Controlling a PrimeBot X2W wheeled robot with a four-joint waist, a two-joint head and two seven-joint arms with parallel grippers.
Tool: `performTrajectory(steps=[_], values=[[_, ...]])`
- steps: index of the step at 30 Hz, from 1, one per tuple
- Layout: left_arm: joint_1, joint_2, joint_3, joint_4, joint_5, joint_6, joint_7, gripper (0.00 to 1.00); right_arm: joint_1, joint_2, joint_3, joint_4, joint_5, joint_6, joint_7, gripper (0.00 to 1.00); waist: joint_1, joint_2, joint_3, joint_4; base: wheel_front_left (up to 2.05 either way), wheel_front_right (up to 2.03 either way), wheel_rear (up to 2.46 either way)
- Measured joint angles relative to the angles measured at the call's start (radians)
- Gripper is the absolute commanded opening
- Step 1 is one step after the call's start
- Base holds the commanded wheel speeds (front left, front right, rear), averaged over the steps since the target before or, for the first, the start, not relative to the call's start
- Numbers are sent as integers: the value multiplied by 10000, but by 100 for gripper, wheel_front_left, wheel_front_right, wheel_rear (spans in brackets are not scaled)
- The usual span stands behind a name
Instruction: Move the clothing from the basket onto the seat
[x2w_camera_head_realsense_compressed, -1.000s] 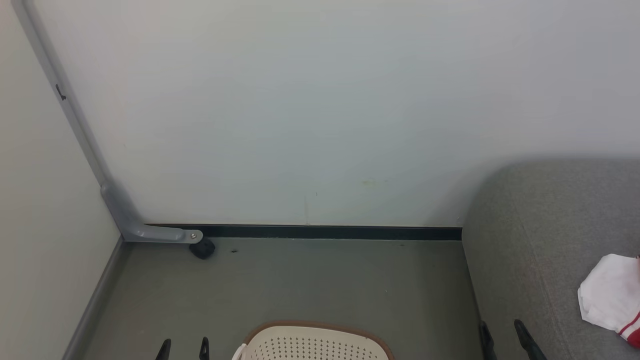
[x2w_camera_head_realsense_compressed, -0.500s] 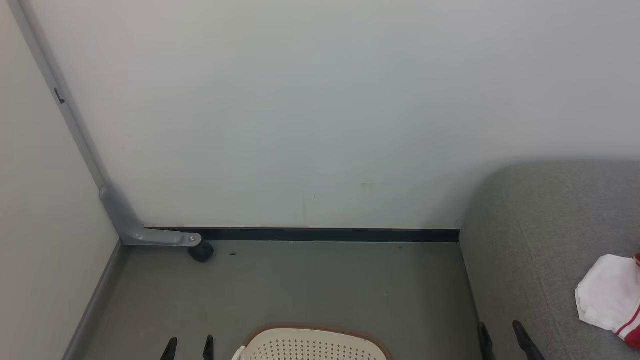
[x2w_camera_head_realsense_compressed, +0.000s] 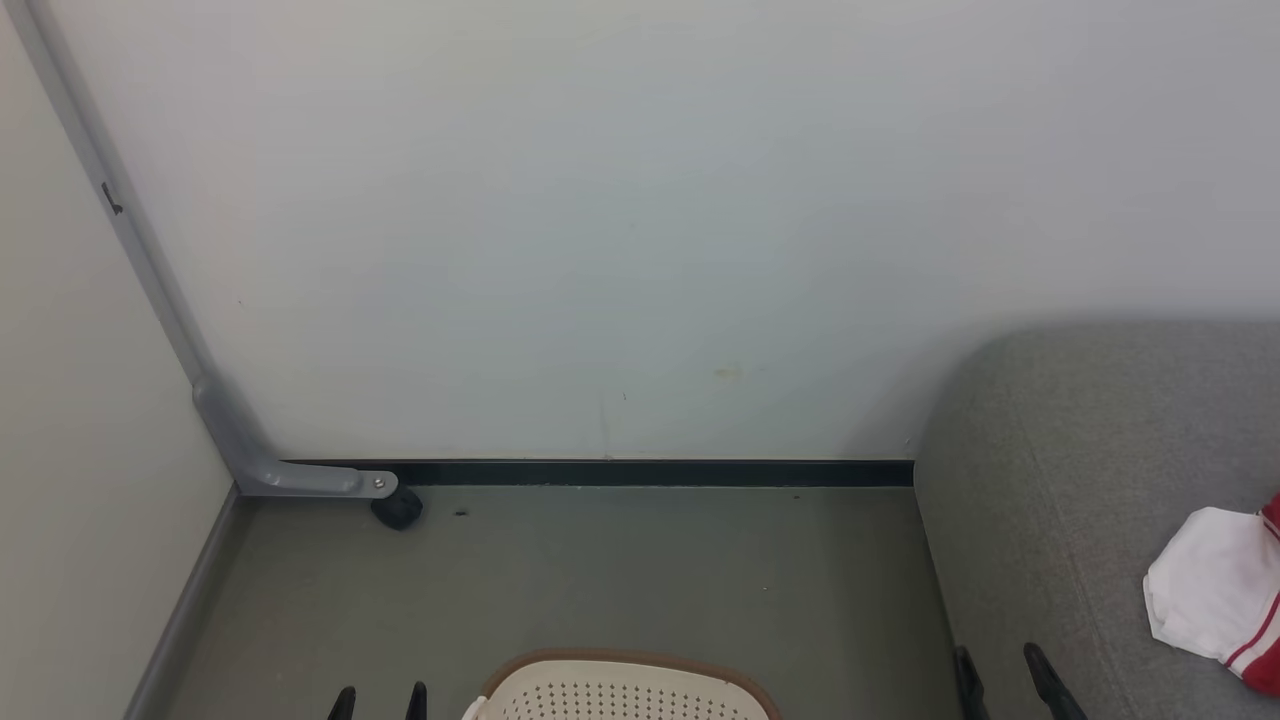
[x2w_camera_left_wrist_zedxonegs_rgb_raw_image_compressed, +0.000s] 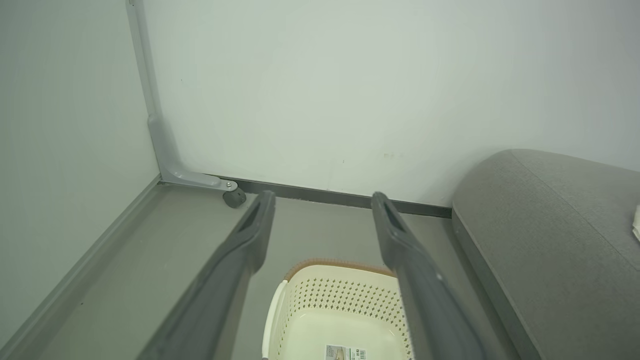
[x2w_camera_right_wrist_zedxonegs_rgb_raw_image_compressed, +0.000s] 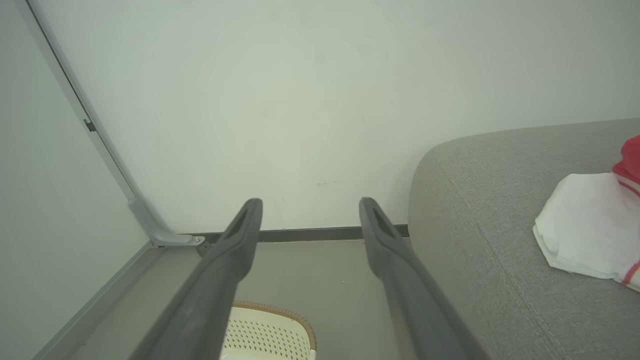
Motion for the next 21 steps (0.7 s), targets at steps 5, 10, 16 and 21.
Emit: performTrajectory(steps=[5, 10, 16, 21], values=[[6, -84, 88, 63, -52, -71, 12, 0, 16, 29, -63, 63, -21, 21, 0, 0, 0, -1, 9, -13, 0, 0, 0], [285, -140, 73, 460, -61, -71, 61, 0, 307, 96, -48, 552, 40, 21, 50, 0, 0, 0, 12, -15, 0, 0, 0], [278, -163, 224, 462, -642, -75, 295, 0, 237, 102, -198, 566, 562, 21, 215, 0, 0, 0, 59, -33, 0, 0, 0], [217, -173, 360, 454, -1319, -86, 506, 0, 198, 105, -360, 623, 1348, 21, 449, 0, 0, 0, 95, -47, 0, 0, 0]])
